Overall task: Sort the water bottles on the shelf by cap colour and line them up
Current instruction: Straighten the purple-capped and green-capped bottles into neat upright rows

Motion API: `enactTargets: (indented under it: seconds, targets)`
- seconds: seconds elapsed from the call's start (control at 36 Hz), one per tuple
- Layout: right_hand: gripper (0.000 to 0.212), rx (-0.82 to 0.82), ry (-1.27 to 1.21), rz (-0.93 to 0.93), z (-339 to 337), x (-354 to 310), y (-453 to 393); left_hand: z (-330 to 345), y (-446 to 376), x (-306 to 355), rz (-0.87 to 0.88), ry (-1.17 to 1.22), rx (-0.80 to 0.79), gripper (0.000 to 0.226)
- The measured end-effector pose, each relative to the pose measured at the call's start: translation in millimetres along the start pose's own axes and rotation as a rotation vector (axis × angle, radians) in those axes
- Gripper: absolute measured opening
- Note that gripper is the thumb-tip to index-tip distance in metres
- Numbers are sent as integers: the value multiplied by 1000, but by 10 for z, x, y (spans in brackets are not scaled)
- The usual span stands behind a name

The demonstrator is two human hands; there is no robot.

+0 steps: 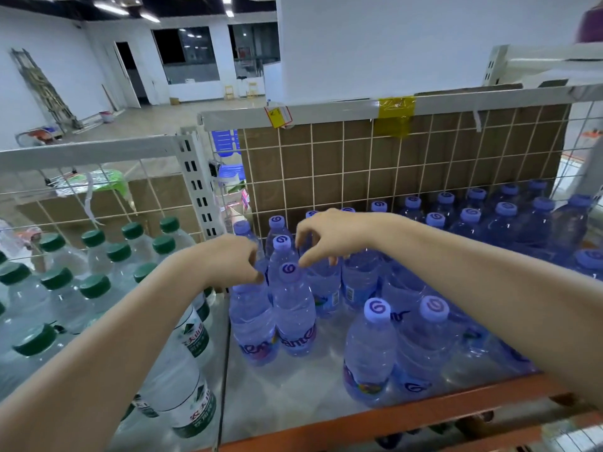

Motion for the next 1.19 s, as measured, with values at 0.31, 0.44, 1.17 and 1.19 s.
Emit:
enactTargets:
  seconds: [0.31, 0.44, 1.17, 1.19]
  targets:
    - [36, -47, 380, 230, -228, 704, 429, -6, 0, 966, 322, 298, 53, 38]
    - [29, -160, 443, 303, -226, 967, 568, 247, 26, 1396, 358, 226, -104, 51]
    - [24, -58, 194, 33, -91, 954, 534, 54, -388, 1236, 229, 154, 36, 25]
    - [23, -49, 198, 28, -78, 943, 523, 66, -407, 1215, 220, 156, 32, 25]
Point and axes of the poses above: each hand's wrist, its own y-axis away from the middle knuckle, its own z-axis out of the palm, x = y × z, the point moved 2 cm from there along -y, towards the middle knuckle, and after that the axes turned 3 degrees about y, right-handed, at the moved point
